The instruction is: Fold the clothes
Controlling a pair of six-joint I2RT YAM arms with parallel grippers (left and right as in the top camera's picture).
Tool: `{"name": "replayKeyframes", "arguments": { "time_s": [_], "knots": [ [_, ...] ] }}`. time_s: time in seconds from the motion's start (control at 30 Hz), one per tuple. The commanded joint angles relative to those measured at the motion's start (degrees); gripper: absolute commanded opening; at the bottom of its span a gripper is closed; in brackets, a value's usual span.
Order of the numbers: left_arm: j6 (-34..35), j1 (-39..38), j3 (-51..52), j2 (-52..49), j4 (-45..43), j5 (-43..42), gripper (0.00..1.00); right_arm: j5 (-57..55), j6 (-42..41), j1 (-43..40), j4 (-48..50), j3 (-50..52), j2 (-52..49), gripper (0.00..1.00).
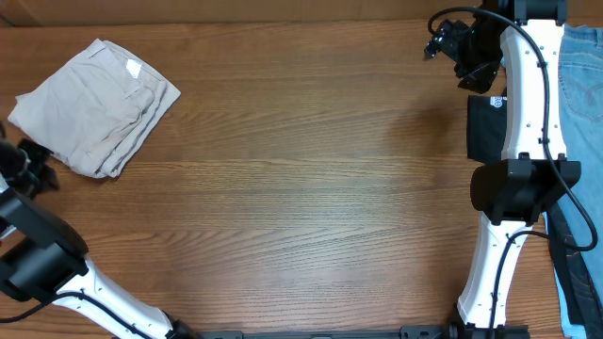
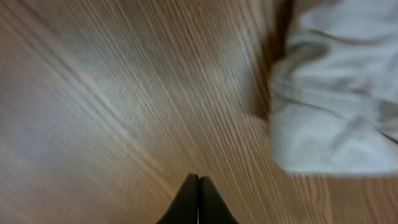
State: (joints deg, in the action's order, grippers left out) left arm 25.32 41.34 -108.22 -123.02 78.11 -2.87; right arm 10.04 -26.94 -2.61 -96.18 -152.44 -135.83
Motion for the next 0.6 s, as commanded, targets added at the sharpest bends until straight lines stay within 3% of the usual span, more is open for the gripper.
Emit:
{"name": "replayKeyframes", "arguments": {
  "time_s": [0.0, 0.33, 0.57],
  "knots": [
    [2.0, -0.1, 5.4, -0.3, -4.4, 1.0, 0.04, -0.8, 0.4, 0.0, -0.1, -0.9, 1.2, 0.90],
    [8.2, -0.2, 17.3, -0.4, -21.0, 1.1, 0.04, -1.0, 0.3, 0.0, -0.2, -0.9, 1.2, 0.90],
    [9.5, -0.5, 21.2, -0.4, -26.4, -3.1, 0.04, -1.0, 0.3, 0.0, -0.2, -0.9, 1.2, 0.90]
  ]
}}
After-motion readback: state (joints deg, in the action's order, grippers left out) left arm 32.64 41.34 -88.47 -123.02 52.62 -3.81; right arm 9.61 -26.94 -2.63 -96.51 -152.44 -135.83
